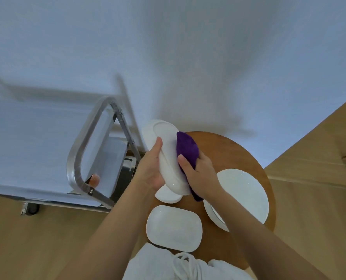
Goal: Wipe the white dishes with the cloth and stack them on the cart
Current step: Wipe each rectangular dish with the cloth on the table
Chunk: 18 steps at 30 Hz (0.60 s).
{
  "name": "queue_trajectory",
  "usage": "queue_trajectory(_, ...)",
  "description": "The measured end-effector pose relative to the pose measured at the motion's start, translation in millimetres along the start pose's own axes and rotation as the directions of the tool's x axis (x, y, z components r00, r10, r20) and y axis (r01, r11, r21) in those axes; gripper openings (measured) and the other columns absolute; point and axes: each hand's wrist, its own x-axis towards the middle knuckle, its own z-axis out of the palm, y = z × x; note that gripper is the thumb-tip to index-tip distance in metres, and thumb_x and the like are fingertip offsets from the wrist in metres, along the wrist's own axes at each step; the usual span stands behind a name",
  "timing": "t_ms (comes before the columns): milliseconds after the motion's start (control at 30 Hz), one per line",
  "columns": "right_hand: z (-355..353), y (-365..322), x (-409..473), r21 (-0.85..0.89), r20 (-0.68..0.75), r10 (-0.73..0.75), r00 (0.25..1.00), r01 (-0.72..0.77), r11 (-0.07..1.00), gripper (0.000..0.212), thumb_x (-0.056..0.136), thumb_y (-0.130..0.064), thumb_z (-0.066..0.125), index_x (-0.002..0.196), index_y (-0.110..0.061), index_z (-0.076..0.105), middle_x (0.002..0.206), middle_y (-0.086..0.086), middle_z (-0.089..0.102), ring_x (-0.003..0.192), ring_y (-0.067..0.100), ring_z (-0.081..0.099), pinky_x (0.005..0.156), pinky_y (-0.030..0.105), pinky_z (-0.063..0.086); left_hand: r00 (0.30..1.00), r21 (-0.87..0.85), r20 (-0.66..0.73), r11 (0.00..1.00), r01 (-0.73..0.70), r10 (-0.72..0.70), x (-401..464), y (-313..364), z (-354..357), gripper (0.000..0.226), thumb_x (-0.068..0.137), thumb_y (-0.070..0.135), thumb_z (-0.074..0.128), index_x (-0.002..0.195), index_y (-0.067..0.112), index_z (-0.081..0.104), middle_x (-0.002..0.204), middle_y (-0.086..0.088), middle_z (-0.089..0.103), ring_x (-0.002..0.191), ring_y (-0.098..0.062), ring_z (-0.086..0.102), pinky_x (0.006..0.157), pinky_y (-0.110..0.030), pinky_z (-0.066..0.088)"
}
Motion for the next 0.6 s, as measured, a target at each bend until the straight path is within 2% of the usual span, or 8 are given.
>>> queue_trajectory(100, 18, -7, -17, 0.105, -0.127, 0.004, 0.992, 0.010, 0.994, 0.055, 0.086, -0.056, 0.048, 0.127, -0.019, 0.048, 0.116, 0.000, 0.057, 0.104, 0.017, 0.055, 0.087, 0.038, 0.052, 0.985, 0.077, -0.155, 0.995, -0.070, 0.082, 2, -7, 9, 0.050, 0.092, 0.051, 0.051, 0.127, 0.015, 0.055, 0.117, -0.014, 0.068, 0.103, -0.033, 0.067, 0.078, -0.045, 0.057)
queue_trajectory(167, 27, -14, -30, 0.273, -0.152, 0.068, 0.986, -0.025, 0.962, 0.065, 0.082, -0.064, 0.045, 0.129, -0.019, 0.047, 0.114, 0.000, 0.058, 0.105, 0.016, 0.057, 0.086, 0.033, 0.053, 0.962, 0.271, -0.196, 0.953, -0.133, 0.190, 1, -12, 16, 0.039, 0.091, 0.054, 0.052, 0.114, 0.023, 0.059, 0.107, -0.007, 0.069, 0.096, -0.025, 0.068, 0.078, -0.043, 0.056)
queue_trajectory(233, 28, -19, -35, 0.392, -0.121, 0.158, 0.980, -0.100, 0.915, 0.072, 0.076, -0.065, 0.040, 0.130, -0.017, 0.047, 0.112, 0.002, 0.061, 0.104, 0.017, 0.059, 0.088, 0.034, 0.053, 0.946, 0.473, -0.165, 0.864, -0.174, 0.281, -3, -16, 20, 0.026, 0.091, 0.056, 0.050, 0.091, 0.032, 0.060, 0.085, 0.004, 0.073, 0.079, -0.012, 0.070, 0.071, -0.035, 0.056)
queue_trajectory(300, 23, -26, -31, 0.446, -0.089, 0.198, 0.976, -0.139, 0.884, 0.063, 0.082, -0.060, 0.037, 0.127, -0.018, 0.049, 0.107, 0.002, 0.064, 0.100, 0.016, 0.061, 0.089, 0.034, 0.052, 0.955, 0.546, -0.085, 0.815, -0.194, 0.284, -10, -19, 24, 0.032, 0.094, 0.056, 0.043, 0.090, 0.032, 0.064, 0.081, 0.006, 0.075, 0.079, -0.011, 0.072, 0.069, -0.029, 0.057)
queue_trajectory(400, 12, -43, -18, 0.469, -0.115, 0.152, 0.982, -0.082, 0.880, 0.039, 0.093, -0.047, 0.039, 0.120, -0.022, 0.053, 0.102, -0.004, 0.065, 0.096, 0.010, 0.062, 0.088, 0.029, 0.051, 0.965, 0.539, 0.030, 0.808, -0.236, 0.262, -22, -30, 31, 0.040, 0.098, 0.053, 0.034, 0.091, 0.038, 0.071, 0.089, 0.010, 0.075, 0.086, -0.008, 0.071, 0.071, -0.023, 0.058)
queue_trajectory(533, -4, -56, -1, 0.454, -0.077, 0.116, 0.990, -0.069, 0.889, 0.037, 0.093, -0.049, 0.041, 0.122, -0.027, 0.049, 0.106, -0.003, 0.062, 0.099, 0.015, 0.060, 0.091, 0.036, 0.051, 0.954, 0.557, 0.019, 0.789, -0.259, 0.300, -38, -41, 39, 0.024, 0.096, 0.052, 0.032, 0.092, 0.044, 0.054, 0.072, 0.031, 0.067, 0.073, 0.012, 0.065, 0.054, -0.009, 0.050)
queue_trajectory(600, -11, -60, 8, 0.450, -0.067, 0.091, 0.994, -0.051, 0.892, 0.026, 0.093, -0.050, 0.041, 0.110, -0.033, 0.050, 0.102, -0.004, 0.062, 0.096, 0.013, 0.060, 0.089, 0.035, 0.051, 0.942, 0.582, 0.033, 0.759, -0.290, 0.334, -45, -39, 41, 0.022, 0.089, 0.058, 0.032, 0.092, 0.045, 0.050, 0.072, 0.029, 0.067, 0.075, 0.009, 0.065, 0.053, -0.009, 0.050)
